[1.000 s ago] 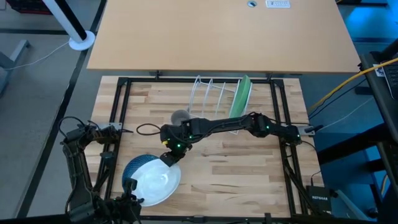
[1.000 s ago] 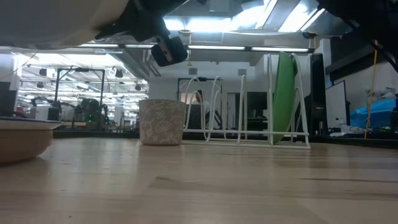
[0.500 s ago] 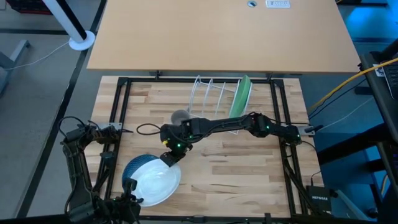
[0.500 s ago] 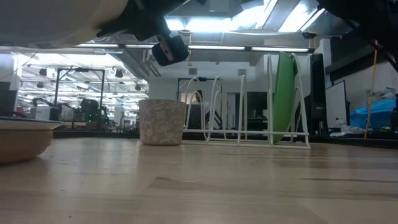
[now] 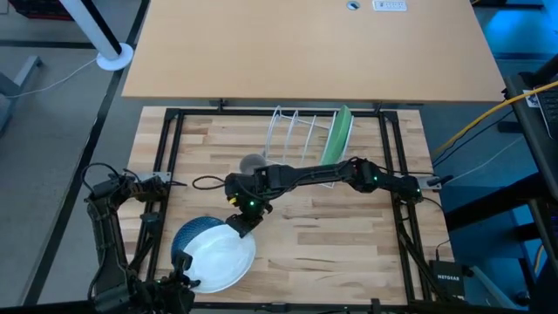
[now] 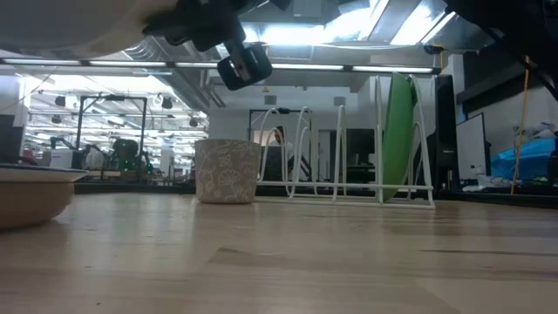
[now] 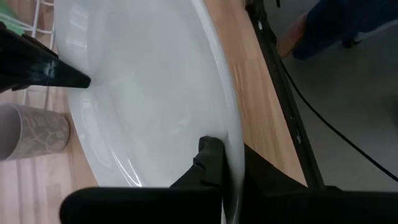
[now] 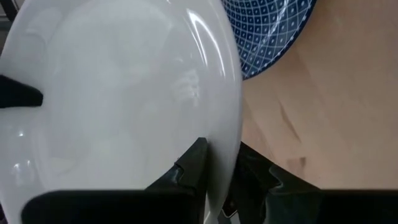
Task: Sort dishes
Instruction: Put the white plate in the dish rack
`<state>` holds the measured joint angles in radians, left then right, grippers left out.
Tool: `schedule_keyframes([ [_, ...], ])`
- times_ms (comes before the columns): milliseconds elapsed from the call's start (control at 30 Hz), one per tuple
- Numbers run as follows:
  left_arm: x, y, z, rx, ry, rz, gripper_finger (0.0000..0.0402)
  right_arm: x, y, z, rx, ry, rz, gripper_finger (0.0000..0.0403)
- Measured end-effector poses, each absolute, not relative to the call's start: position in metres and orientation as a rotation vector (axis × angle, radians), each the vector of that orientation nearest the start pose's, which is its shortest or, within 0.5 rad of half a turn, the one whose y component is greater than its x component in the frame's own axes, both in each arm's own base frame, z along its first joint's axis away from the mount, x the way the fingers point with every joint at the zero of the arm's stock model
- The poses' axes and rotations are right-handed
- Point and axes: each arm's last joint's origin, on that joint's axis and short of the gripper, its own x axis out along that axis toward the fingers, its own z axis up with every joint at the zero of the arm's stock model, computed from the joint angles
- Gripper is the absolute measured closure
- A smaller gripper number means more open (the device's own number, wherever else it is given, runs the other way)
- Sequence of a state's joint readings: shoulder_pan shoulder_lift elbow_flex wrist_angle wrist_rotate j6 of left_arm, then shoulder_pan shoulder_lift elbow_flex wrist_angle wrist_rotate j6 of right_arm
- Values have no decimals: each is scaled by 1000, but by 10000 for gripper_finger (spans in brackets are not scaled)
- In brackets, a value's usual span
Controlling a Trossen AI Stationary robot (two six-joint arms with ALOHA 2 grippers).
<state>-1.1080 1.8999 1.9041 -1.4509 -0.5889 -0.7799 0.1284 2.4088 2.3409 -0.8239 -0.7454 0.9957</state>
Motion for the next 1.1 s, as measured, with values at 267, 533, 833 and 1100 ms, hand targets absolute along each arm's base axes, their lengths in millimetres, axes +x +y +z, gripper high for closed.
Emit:
schedule_keyframes([
  [267,176,-316,323,419,994,-33,398,513,85,255,1175,1265,373,343],
  [533,176,-315,323,429,980,-20,398,513,82,255,1190,1277,397,343],
  [833,177,-316,323,452,970,-24,398,511,82,256,1211,1307,450,344],
  [1100,177,-316,323,461,965,-21,398,510,78,254,1228,1326,413,359],
])
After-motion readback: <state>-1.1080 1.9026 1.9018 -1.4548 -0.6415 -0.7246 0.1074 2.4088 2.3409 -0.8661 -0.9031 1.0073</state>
